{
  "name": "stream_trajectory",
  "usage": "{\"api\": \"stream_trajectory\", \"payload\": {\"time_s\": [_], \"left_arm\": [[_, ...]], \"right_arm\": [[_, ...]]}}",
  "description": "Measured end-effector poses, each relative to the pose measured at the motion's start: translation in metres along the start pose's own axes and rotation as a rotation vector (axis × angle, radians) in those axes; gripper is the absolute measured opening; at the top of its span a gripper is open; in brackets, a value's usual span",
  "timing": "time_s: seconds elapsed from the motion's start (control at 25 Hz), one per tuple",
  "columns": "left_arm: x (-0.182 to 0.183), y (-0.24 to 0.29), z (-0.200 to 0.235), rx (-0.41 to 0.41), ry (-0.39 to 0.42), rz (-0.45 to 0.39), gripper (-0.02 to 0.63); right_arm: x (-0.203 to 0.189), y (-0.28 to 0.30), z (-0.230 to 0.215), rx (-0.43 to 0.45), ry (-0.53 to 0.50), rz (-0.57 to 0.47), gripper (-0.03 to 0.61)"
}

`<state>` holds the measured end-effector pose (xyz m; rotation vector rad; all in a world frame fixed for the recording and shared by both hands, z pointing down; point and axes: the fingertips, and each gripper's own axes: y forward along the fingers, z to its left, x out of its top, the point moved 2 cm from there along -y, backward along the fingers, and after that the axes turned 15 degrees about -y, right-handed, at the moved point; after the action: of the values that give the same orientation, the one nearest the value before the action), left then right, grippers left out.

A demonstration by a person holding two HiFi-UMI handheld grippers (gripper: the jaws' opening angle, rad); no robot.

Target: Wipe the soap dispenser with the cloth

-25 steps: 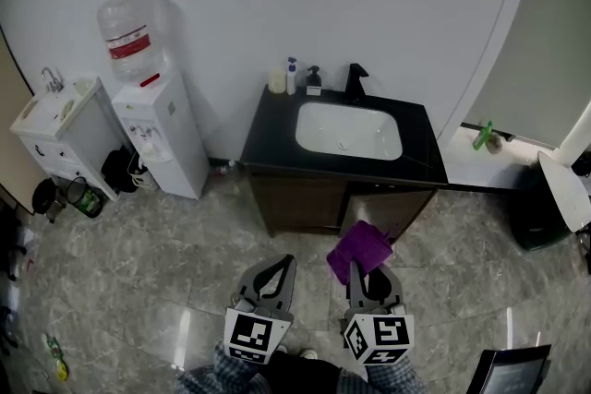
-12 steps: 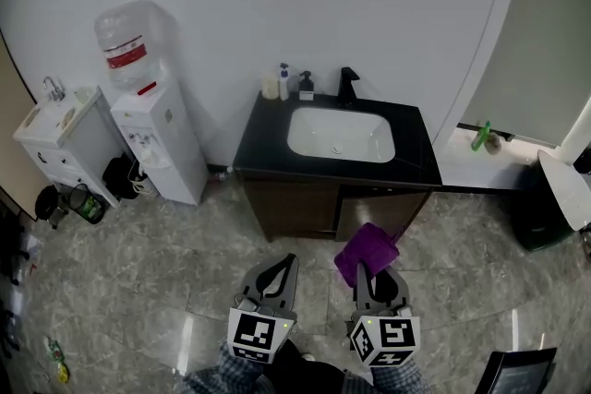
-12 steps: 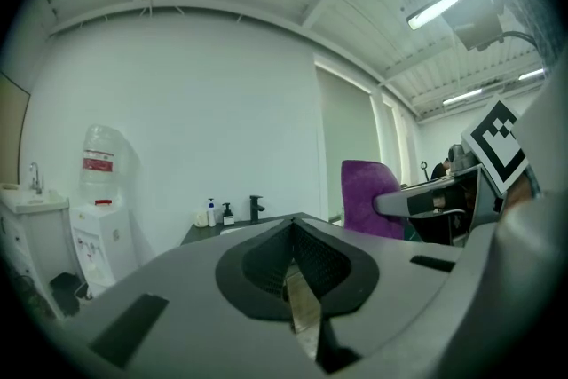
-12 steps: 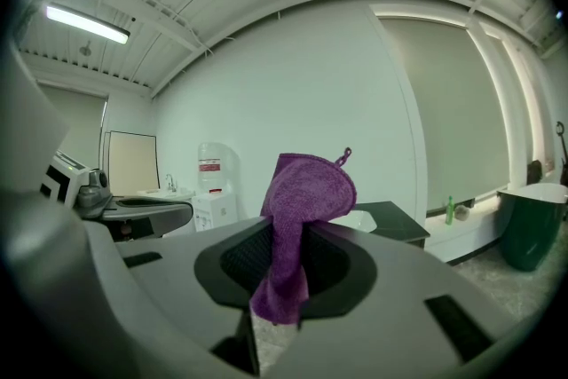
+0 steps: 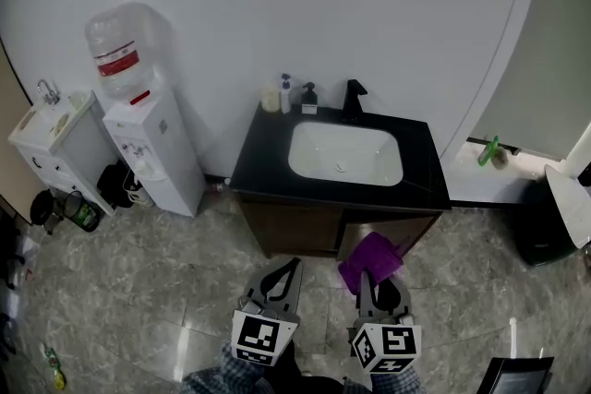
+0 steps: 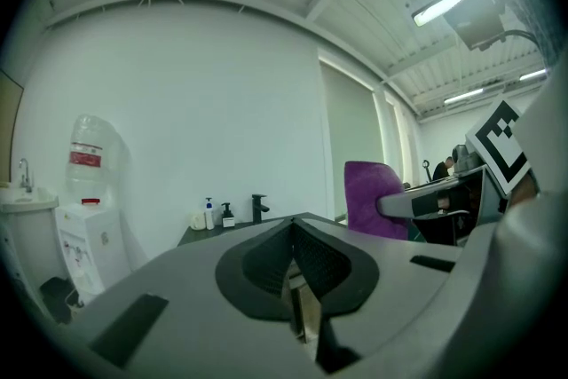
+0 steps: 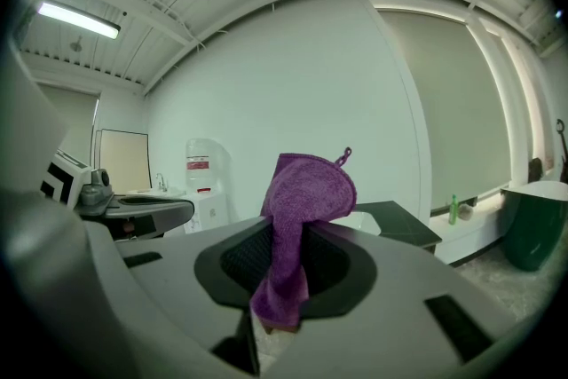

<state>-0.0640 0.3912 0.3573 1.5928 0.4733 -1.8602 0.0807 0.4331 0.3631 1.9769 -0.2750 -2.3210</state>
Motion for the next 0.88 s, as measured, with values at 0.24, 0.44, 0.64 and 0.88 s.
{"api": "stream_trajectory", "payload": {"time_s": [0.24, 0.44, 0.64, 0.88], "left_arm": [[0.03, 0.079, 0.074, -0.03, 0.022, 0.0, 0.002], [0.057, 0.138, 0.138, -0.047, 0.019, -0.013, 0.002], [0.077, 0.195, 0.177, -0.067, 0.03, -0.015, 0.002], [0.088, 0.255, 0.213, -0.052, -0.054, -0.025, 0.002]], "right_arm": [[0.027, 0.118, -0.003, -0.005, -0.001, -0.013, 0.081], [0.059, 0.209, 0.004, 0.008, -0.012, -0.032, 0.081], [0.079, 0.277, -0.003, 0.014, -0.041, -0.038, 0.081], [0.081, 0.344, -0.027, 0.023, -0.041, -0.026, 0.081]]}}
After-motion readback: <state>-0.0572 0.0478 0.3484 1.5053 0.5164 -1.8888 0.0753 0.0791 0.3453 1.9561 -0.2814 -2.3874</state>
